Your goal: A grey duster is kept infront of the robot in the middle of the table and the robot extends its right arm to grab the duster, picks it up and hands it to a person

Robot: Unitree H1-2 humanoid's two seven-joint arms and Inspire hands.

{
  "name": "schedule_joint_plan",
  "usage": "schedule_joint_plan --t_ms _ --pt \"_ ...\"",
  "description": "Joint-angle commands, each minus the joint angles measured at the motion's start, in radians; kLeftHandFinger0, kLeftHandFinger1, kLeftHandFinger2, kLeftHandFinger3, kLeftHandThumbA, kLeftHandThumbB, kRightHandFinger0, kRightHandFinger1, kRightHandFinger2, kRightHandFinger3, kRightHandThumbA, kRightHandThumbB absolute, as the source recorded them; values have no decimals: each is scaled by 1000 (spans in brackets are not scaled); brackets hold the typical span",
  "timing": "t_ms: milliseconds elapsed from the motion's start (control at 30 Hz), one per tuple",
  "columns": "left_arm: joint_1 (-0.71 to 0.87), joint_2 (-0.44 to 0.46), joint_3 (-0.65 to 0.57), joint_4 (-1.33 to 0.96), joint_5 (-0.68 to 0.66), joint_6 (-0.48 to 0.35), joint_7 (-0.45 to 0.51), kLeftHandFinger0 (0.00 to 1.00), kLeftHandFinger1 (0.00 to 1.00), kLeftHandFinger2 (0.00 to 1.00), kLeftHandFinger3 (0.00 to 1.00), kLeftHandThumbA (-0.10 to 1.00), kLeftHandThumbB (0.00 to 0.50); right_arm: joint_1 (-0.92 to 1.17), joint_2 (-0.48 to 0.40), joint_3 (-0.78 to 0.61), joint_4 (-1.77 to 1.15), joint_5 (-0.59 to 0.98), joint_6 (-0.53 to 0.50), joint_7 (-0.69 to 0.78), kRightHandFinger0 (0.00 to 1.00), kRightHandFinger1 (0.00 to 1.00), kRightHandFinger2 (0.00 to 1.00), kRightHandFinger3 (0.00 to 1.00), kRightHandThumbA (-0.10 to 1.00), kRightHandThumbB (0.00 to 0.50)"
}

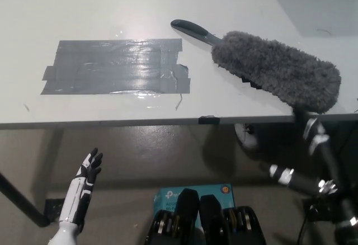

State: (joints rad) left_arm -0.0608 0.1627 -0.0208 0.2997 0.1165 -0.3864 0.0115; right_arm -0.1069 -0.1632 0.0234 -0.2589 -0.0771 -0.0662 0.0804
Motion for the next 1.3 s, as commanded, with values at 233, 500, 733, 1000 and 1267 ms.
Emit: schedule_joint_plan --t_ms 233,500,733,1000,1267 --pt "-19 43 -36 6 -1 -84 -23 1000 1000 1000 1000 1000 400 -380 -175 -13 -28 -163 327 65 1000 1000 1000 1000 1000 371" --pt "-19 40 -31 9 5 -84 -15 1000 1000 1000 1000 1000 383 -692 -253 144 375 -324 395 101 1000 1000 1000 1000 1000 443" --pt "-33 34 -22 18 7 -83 -13 1000 1000 1000 1000 1000 399 -886 -217 265 719 -360 413 124 1000 1000 1000 1000 1000 469" --pt "-41 32 -19 21 6 -75 -15 1000 1000 1000 1000 1000 394 -1044 -151 392 1037 -386 448 195 1000 1000 1000 1000 1000 497" --pt "-41 36 -21 24 26 -68 -9 1000 1000 1000 1000 1000 374 -1080 -89 384 1245 -328 403 227 1000 1000 1000 1000 1000 500"
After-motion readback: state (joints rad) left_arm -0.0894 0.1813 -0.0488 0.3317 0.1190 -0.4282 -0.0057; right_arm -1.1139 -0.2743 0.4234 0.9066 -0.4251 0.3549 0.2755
